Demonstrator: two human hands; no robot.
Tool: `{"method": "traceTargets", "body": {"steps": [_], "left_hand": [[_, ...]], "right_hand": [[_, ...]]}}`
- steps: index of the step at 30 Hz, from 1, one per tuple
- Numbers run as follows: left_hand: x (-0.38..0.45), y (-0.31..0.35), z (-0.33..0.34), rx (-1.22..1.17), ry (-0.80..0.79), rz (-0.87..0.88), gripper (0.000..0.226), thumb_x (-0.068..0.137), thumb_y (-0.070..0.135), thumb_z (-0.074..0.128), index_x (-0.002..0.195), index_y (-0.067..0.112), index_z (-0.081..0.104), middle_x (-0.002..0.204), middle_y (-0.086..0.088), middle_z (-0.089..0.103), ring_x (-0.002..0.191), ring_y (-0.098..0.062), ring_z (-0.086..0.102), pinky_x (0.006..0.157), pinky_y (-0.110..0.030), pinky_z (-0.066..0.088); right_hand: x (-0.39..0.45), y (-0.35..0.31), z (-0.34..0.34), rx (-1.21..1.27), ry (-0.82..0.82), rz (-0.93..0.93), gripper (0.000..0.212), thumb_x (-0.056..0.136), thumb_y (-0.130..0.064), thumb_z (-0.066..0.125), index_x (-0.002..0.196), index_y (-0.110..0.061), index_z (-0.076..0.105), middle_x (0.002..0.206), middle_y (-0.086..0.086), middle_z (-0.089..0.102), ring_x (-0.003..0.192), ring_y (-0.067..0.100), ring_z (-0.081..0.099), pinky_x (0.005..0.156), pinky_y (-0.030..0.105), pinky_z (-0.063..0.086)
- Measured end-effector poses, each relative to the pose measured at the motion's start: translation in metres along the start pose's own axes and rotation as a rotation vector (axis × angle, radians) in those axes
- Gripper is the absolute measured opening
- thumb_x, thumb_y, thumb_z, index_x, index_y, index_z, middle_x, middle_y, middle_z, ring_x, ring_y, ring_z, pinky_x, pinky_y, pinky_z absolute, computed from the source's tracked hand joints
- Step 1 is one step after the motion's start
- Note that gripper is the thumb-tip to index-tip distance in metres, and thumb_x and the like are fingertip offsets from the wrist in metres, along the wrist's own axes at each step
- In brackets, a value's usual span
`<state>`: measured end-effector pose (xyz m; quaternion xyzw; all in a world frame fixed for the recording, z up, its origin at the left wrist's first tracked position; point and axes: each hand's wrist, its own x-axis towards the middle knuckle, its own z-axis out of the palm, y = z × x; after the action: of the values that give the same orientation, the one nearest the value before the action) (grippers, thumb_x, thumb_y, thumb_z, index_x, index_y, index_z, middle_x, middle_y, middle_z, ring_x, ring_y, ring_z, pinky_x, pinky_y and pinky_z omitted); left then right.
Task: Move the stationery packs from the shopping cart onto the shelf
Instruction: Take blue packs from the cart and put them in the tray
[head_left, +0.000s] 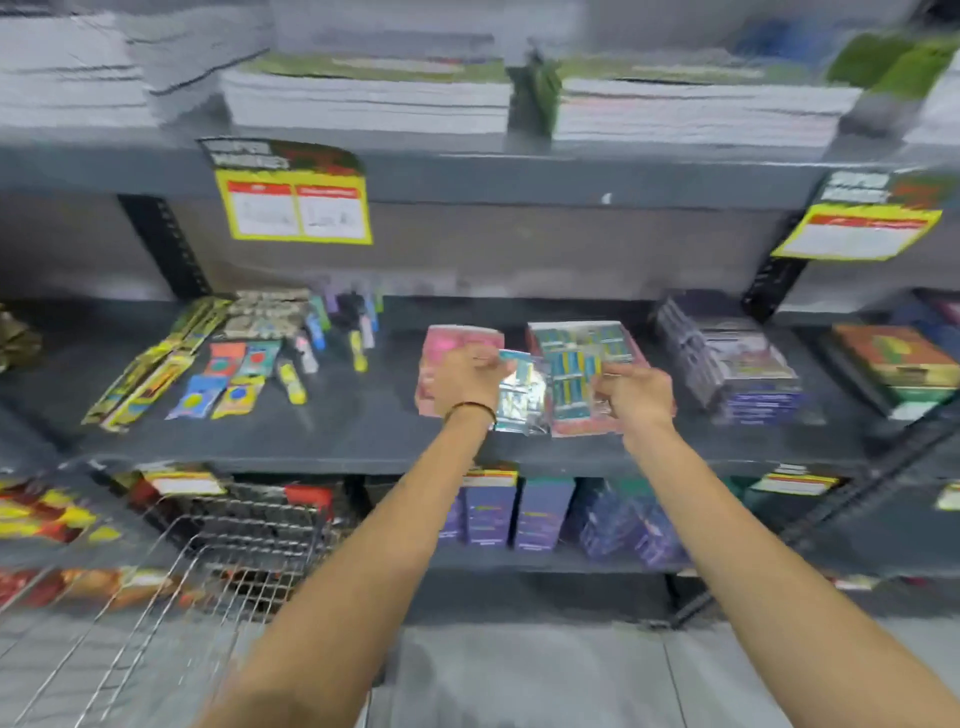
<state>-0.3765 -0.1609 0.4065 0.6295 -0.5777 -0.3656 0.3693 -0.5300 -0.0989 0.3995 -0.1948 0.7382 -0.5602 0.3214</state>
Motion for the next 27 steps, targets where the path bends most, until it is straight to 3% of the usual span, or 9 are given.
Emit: {"method": "traceTargets", "body": {"steps": [4,7,18,23,25,27], "left_hand": [[0.005,0.032,0.056,0.025,-0.107,0.073,0.023,0.076,0.013,0.077,0.096,0.007,0.069,0.106,-0.012,0.073,0.1,-0.028,0.067,0.085,-0.034,0.055],[0.014,0.034,0.085,0.13,-0.116,0.058,0.022,0.078,0.014,0.076,0.097,0.008,0.067,0.106,-0.013,0.073,0.101,-0.03,0.067,0.088,-0.038,0.056],[0.03,0.023,0.13,0.344,-0.163,0.009,0.022,0.088,0.01,0.066,0.108,0.002,0.067,0.114,-0.019,0.07,0.108,-0.034,0.065,0.092,-0.042,0.054],[0.018,0.012,0.132,0.72,-0.239,0.321,0.027,0.094,-0.005,0.044,0.118,-0.001,0.056,0.126,-0.021,0.056,0.112,-0.036,0.06,0.092,-0.042,0.052],[0.015,0.007,0.132,0.838,-0.27,0.475,0.03,0.093,-0.003,0.046,0.12,0.002,0.057,0.131,-0.017,0.05,0.12,-0.033,0.051,0.098,-0.041,0.047],[0.009,0.004,0.135,0.92,-0.344,0.579,0.031,0.09,0.002,0.049,0.118,0.008,0.061,0.128,-0.011,0.057,0.124,-0.031,0.044,0.105,-0.04,0.037]], "right_hand": [[0.041,-0.003,-0.034,-0.203,0.152,-0.031,0.024,0.074,0.006,0.062,0.093,-0.003,0.074,0.079,0.011,0.072,0.086,0.028,0.068,0.082,0.034,0.053],[0.053,-0.002,-0.038,-0.336,0.169,-0.056,0.022,0.079,0.001,0.06,0.096,-0.003,0.073,0.103,0.022,0.072,0.102,0.035,0.066,0.09,0.037,0.053],[0.084,0.013,-0.033,-0.517,0.165,-0.077,0.023,0.091,-0.004,0.052,0.108,0.003,0.067,0.112,0.027,0.067,0.107,0.038,0.063,0.091,0.038,0.05],[0.086,0.024,-0.03,-0.779,0.066,-0.201,0.024,0.091,-0.004,0.051,0.111,0.003,0.061,0.107,0.028,0.068,0.102,0.041,0.064,0.081,0.04,0.052],[0.083,0.029,-0.03,-0.934,0.007,-0.312,0.024,0.09,0.003,0.046,0.109,0.001,0.059,0.103,0.027,0.068,0.096,0.041,0.065,0.077,0.041,0.052],[0.08,0.035,-0.031,-1.04,-0.048,-0.392,0.027,0.087,0.007,0.043,0.107,0.0,0.06,0.101,0.025,0.069,0.094,0.041,0.065,0.077,0.041,0.052]]}}
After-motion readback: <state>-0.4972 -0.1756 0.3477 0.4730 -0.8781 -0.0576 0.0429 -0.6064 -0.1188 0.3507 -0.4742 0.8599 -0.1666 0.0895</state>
